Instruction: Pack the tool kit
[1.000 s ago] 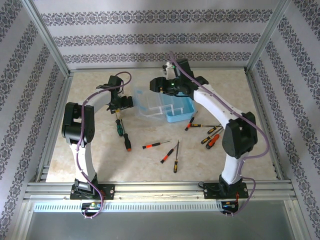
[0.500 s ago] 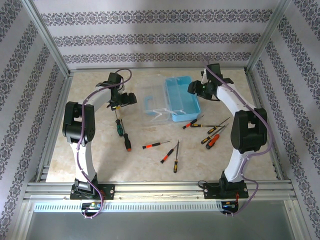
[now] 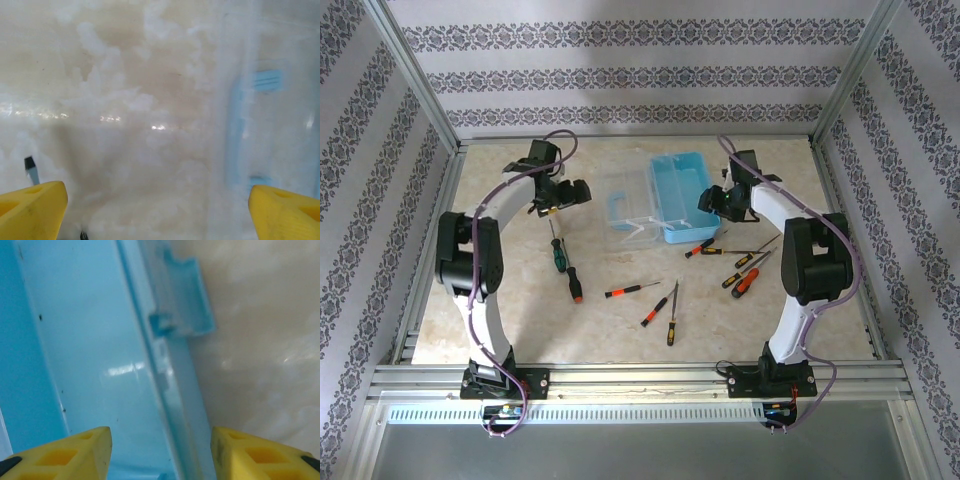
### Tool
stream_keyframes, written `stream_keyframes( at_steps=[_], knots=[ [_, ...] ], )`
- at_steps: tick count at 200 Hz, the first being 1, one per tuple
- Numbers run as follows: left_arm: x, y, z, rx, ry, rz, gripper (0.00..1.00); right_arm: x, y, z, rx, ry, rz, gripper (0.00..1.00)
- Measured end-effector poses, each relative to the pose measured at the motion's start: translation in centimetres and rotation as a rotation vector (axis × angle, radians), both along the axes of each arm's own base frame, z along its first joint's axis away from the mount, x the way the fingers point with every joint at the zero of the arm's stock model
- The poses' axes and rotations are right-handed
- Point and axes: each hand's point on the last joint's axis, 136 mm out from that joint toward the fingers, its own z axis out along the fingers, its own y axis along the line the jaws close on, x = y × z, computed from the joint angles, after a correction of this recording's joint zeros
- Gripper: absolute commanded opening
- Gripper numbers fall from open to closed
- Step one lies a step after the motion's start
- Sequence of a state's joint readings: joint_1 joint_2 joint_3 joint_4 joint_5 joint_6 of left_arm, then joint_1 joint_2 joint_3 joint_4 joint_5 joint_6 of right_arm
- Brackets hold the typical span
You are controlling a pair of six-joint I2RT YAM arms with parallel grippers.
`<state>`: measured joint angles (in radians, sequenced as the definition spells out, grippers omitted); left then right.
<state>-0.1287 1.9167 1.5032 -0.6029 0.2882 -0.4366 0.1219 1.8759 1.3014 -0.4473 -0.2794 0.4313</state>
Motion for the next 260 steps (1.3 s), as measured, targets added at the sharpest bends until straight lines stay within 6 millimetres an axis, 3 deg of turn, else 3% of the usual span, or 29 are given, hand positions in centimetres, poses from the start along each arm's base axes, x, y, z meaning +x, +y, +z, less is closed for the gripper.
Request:
stream_keyframes(
  at_steps=[28, 81, 119, 153, 167, 186, 198, 214, 231, 260],
  knots=[
    [-1.0, -0.1, 2.1, -0.027, -0.036, 0.011, 0.93, -0.8, 1.5, 0.0, 0.035, 0.004, 0.011, 0.55],
    [-2.1, 0.3, 1.3, -0.015, 0.004, 0.032, 0.94, -1.0, 4.2, 0.9, 0.127, -0.031, 0.025, 0.55],
    [-3.6, 1.6, 2.9, 0.038, -0.012, 0.067, 0.93, -0.7, 4.5, 1.6, 0.147, -0.049, 0.037, 0.55],
    [-5.5, 3.5, 4.5, 0.108, -0.031, 0.134, 0.85, -0.8, 4.8, 3.2, 0.169, -0.075, 0.051, 0.55],
    [-7.1, 4.4, 4.0, 0.142, -0.006, 0.169, 0.82, -1.1, 4.6, 4.6, 0.16, -0.098, 0.055, 0.55],
    [-9.5, 5.4, 2.4, 0.183, 0.056, 0.199, 0.77, -1.8, 4.1, 8.0, 0.138, -0.187, 0.059, 0.54],
    [-10.8, 5.6, 1.1, 0.19, 0.096, 0.209, 0.74, -2.6, 4.1, 10.2, 0.137, -0.25, 0.067, 0.54],
    [-12.2, 5.7, -0.4, 0.192, 0.145, 0.207, 0.68, -3.8, 4.3, 11.8, 0.135, -0.299, 0.08, 0.53],
    [-13.2, 5.3, -1.6, 0.171, 0.185, 0.202, 0.64, -5.0, 5.0, 11.6, 0.137, -0.304, 0.102, 0.53],
    [-13.4, 4.1, -3.1, 0.103, 0.217, 0.199, 0.63, -6.8, 5.7, 8.5, 0.131, -0.241, 0.123, 0.49]
  ],
)
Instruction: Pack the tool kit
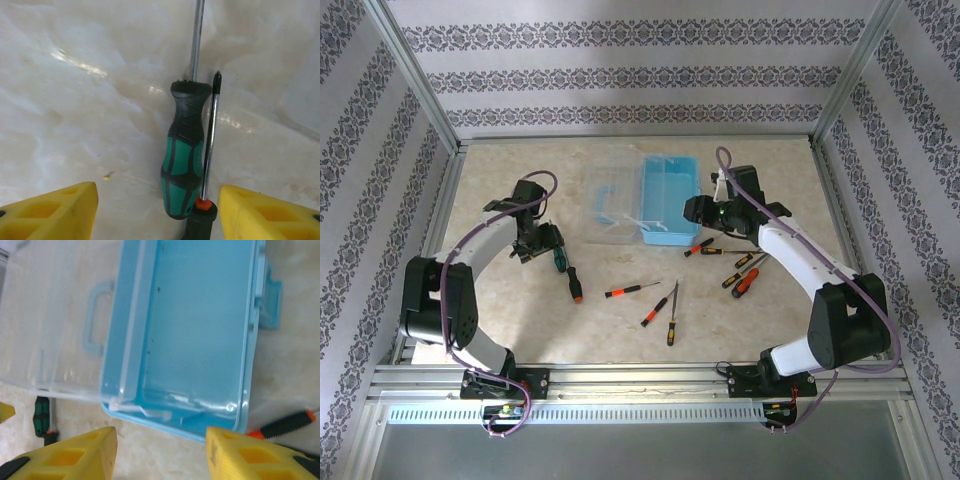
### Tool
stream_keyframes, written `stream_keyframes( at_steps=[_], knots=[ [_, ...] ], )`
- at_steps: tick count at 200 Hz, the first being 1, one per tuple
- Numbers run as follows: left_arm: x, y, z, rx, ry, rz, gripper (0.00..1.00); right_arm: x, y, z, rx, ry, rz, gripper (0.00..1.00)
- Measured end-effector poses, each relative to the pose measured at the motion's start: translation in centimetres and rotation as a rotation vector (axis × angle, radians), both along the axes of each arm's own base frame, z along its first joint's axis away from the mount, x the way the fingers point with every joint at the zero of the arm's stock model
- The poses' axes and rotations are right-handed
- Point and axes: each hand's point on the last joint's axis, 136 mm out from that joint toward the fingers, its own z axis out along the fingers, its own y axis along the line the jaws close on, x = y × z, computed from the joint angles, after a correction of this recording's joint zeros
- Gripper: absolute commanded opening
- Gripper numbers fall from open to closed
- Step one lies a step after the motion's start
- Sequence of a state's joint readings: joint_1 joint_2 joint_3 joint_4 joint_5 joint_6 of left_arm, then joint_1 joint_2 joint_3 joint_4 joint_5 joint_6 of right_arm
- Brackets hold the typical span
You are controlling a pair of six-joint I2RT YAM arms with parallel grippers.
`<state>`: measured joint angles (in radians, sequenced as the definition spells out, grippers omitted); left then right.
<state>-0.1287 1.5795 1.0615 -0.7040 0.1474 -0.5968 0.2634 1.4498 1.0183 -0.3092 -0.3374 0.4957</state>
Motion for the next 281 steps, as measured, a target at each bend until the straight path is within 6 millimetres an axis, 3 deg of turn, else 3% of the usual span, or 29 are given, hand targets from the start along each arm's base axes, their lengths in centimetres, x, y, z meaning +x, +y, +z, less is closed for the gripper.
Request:
stream_keyframes(
  at_steps=[46, 76, 121, 177, 221, 281],
  knots=[
    [-0.5, -1.1, -1.7, -0.063, 0.023, 0.003, 0.61, -1.1, -0.2, -2.5, 0.006, 0.047, -0.018, 0.48],
    [-0.6, -1.3, -2.5, -0.075, 0.032, 0.003, 0.6, -0.9, -0.1, -2.1, 0.016, 0.024, -0.021, 0.48],
    [-0.4, -1.6, -3.8, -0.077, 0.047, -0.002, 0.5, -0.9, -0.1, -0.6, 0.039, -0.027, -0.028, 0.48],
    [-0.1, -0.8, -5.4, -0.027, 0.068, 0.003, 0.38, -1.4, -0.2, -1.1, 0.043, -0.017, -0.034, 0.48],
    [-0.1, -0.5, -5.3, -0.01, 0.063, 0.002, 0.26, -1.6, -0.3, 0.3, 0.053, -0.051, -0.034, 0.48],
    [-0.5, 0.6, -4.4, 0.044, 0.059, -0.012, 0.25, -1.9, -0.1, 0.3, 0.067, -0.047, -0.022, 0.5]
  ],
)
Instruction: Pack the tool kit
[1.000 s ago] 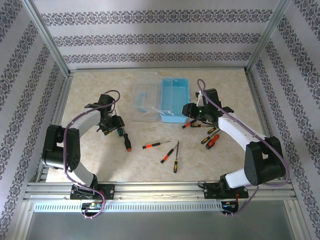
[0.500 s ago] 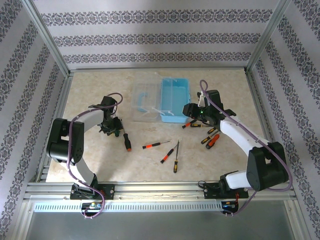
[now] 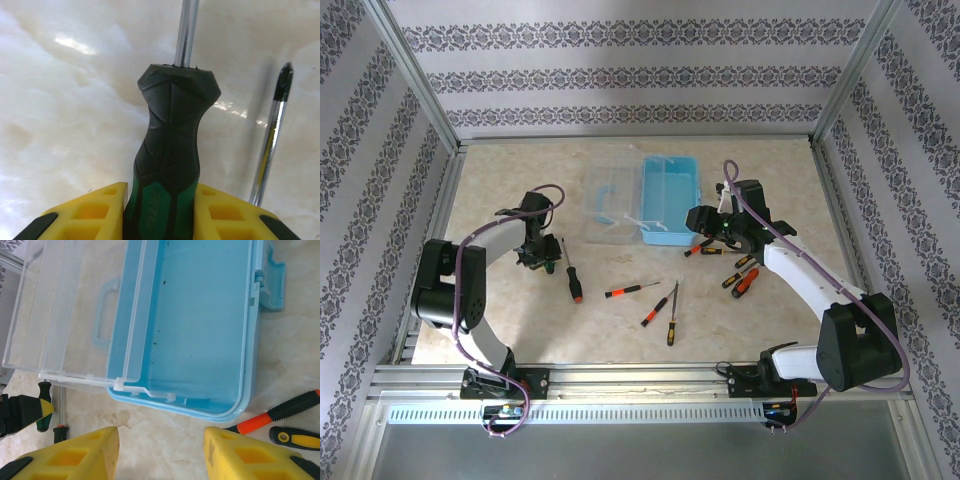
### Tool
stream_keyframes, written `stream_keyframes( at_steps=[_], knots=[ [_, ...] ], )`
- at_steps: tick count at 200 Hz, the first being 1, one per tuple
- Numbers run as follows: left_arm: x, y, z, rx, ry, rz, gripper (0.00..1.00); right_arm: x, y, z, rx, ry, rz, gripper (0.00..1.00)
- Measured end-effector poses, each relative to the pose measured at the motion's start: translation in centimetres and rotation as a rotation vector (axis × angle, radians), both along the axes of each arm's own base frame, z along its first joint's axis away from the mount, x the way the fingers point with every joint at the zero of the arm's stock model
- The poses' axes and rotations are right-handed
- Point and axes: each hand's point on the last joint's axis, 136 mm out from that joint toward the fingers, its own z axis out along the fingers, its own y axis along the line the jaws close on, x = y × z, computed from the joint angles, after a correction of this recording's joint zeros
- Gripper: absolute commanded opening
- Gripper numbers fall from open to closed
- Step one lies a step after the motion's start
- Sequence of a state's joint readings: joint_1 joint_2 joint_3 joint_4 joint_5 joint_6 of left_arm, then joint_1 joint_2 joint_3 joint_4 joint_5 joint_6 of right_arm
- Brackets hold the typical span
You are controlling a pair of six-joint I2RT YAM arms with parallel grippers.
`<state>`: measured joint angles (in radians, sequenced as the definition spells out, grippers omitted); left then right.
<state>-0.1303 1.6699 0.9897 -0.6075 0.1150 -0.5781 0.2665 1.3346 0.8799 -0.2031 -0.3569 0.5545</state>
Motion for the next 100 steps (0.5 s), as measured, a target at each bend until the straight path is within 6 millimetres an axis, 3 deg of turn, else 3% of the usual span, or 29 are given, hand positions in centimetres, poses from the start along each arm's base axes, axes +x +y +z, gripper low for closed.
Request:
stream_keyframes(
  at_steps=[23, 60, 76, 100],
  knots=[
    [0.3, 0.5, 2.9, 0.028, -0.051, -0.016, 0.26, 0.2, 0.2, 0.0, 0.011, -0.002, 0.003, 0.5],
    [3.1, 0.2, 10.9, 0.054, -0.242, -0.061, 0.26, 0.5, -0.3, -0.1, 0.031, 0.009, -0.015, 0.5],
    [4.4, -1.2, 13.9, 0.064, -0.312, -0.107, 0.26, 0.7, -0.7, -0.1, 0.042, 0.012, -0.028, 0.5],
    [5.2, -4.9, 17.5, 0.053, -0.391, -0.209, 0.26, 0.8, -0.6, 0.3, 0.078, 0.014, -0.032, 0.5]
  ],
)
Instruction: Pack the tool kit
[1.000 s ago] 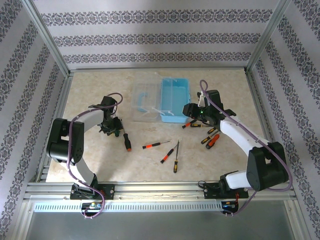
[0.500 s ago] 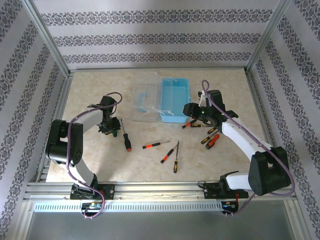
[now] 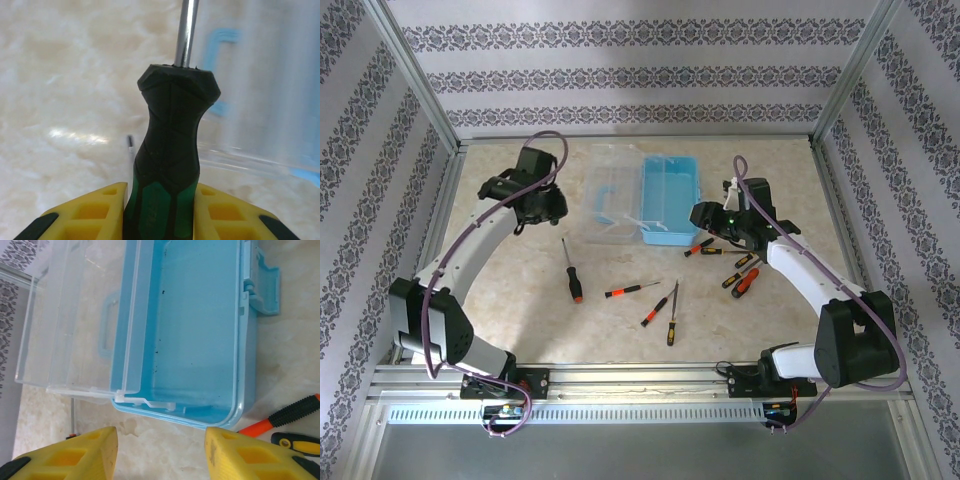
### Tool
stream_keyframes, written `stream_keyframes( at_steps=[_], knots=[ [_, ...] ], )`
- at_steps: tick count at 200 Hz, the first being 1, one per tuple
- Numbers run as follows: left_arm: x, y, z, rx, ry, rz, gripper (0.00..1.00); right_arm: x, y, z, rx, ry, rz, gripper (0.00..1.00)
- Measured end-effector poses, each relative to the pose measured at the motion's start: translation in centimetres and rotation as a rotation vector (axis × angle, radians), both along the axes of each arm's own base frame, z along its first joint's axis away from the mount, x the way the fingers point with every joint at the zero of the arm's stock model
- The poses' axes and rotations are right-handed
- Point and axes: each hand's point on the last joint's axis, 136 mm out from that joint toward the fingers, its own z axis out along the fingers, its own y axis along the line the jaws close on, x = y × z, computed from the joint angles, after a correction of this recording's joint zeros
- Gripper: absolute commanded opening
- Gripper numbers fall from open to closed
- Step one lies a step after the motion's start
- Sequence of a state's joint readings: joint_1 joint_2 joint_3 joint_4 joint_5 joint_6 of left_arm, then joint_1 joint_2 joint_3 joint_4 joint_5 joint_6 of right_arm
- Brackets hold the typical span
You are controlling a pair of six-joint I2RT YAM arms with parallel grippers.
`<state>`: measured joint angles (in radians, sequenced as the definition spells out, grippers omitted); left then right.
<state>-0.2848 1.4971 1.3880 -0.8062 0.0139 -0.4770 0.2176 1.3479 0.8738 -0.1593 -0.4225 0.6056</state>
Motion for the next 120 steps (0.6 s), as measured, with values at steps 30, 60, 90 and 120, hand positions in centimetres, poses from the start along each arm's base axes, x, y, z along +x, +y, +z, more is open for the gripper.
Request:
stream_keyframes(
  at_steps=[30, 60, 90, 120],
  knots=[
    [0.8, -4.8, 3.6, 0.034, -0.07, -0.14, 0.26, 0.1, 1.1, 1.8, 0.094, -0.022, 0.016, 0.5],
    [1.2, -10.7, 4.9, 0.021, -0.101, -0.298, 0.25, 0.2, 3.0, 4.6, 0.213, -0.086, 0.037, 0.52],
    [0.6, -14.3, 3.1, -0.032, -0.054, -0.387, 0.25, 0.6, 5.0, 7.5, 0.336, -0.144, 0.066, 0.54],
    [1.0, -17.0, 2.4, -0.106, -0.059, -0.441, 0.25, 1.5, 6.0, 8.9, 0.427, -0.17, 0.08, 0.56]
  ],
)
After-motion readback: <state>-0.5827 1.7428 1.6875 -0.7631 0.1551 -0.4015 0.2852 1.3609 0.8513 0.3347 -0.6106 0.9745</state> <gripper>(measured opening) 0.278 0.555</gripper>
